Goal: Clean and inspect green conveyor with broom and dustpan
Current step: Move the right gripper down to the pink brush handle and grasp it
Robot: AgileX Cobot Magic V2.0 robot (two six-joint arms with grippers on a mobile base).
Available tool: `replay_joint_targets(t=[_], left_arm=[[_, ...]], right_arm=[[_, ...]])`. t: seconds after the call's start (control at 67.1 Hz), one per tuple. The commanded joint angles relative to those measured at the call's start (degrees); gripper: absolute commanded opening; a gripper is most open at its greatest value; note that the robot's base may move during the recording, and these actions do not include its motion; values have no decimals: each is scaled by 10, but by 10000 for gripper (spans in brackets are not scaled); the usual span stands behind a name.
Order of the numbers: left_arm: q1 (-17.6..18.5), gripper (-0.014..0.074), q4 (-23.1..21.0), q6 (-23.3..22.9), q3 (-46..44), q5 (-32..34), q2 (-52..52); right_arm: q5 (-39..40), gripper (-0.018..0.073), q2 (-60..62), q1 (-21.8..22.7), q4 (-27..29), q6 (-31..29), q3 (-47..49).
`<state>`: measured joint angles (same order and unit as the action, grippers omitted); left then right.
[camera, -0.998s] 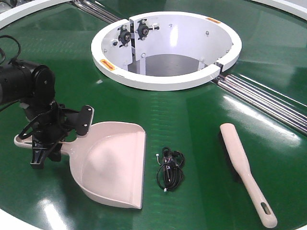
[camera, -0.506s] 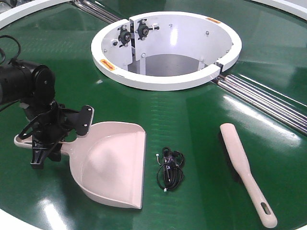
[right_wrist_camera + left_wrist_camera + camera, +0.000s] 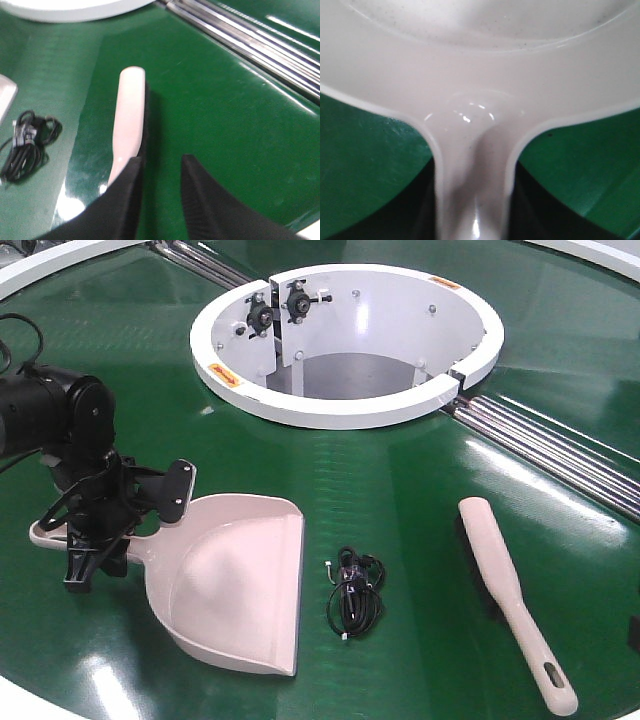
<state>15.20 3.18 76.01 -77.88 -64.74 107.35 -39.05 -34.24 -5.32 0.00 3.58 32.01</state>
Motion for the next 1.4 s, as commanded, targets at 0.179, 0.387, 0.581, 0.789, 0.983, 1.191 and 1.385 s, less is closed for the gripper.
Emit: replay_joint_targets(t=[0.179,0.387,0.581,0.789,0.983,1.191,1.385], left_arm=[[5,-7,-8,2,-15,-9,-22],[5,-7,-8,2,-15,-9,-22],[5,-7,-8,2,-15,-9,-22],[5,-7,-8,2,-15,-9,-22],[5,-7,-8,2,-15,-9,-22],[5,-7,-8,2,-15,-9,-22],[5,-7,-8,2,-15,-9,-22]], right_arm=[[-38,542,-81,-68,-24,-32,75],[-61,596,-181,-71,-4,-4,138],[-123,591,-306,-71,19,-7,205],[-192,591,-431,-71,17,-9,260],[-201,591,-508,-71,16,-9,286],[-230,575,-574,-71,4,-9,329],[-255,537,-620,-71,4,-7,347]])
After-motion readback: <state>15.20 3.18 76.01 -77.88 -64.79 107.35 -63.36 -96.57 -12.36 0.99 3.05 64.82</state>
